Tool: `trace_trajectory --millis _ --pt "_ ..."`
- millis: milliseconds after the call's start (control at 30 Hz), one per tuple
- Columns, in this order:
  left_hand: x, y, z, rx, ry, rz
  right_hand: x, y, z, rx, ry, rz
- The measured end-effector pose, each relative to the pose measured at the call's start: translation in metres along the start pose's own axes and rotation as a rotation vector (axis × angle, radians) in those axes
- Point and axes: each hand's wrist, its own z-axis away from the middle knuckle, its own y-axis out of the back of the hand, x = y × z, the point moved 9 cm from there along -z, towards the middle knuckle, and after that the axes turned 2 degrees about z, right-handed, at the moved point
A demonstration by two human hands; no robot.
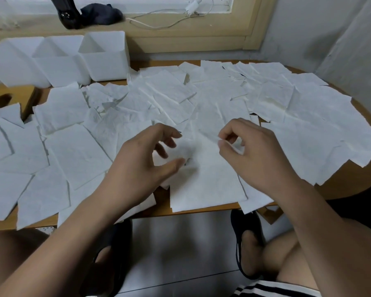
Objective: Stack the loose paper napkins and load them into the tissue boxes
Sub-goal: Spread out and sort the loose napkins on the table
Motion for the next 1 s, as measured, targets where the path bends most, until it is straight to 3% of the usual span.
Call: trace_trajectory --millis 167,367,533,700,867,1000 --pt "0.011 -0.002 0.001 0.005 -0.103 -0.033 -0.036 -0.021 0.011 -0.097 0.163 -0.022" --pt "0.013 -0.003 0.002 -0.021 -0.112 -0.06 -0.04 -0.032 0.018 -0.155 0.197 -0.028" --pt "0.005 0.012 0.002 0.058 -0.01 0.056 -0.014 -0.016 0.011 -0.149 0.096 0.021" --pt "-0.002 0.03 0.001 0.103 0.074 0.195 0.014 0.003 0.009 -0.14 -0.109 -0.209" --pt "-0.015 0.022 0.002 -0.075 0.182 0.243 0.021 -0.002 0.015 -0.307 -0.221 -0.444" --pt "-0.023 -0.001 0.006 -0.261 0.245 0.139 0.032 -0.013 0.025 -0.476 -0.301 -0.402"
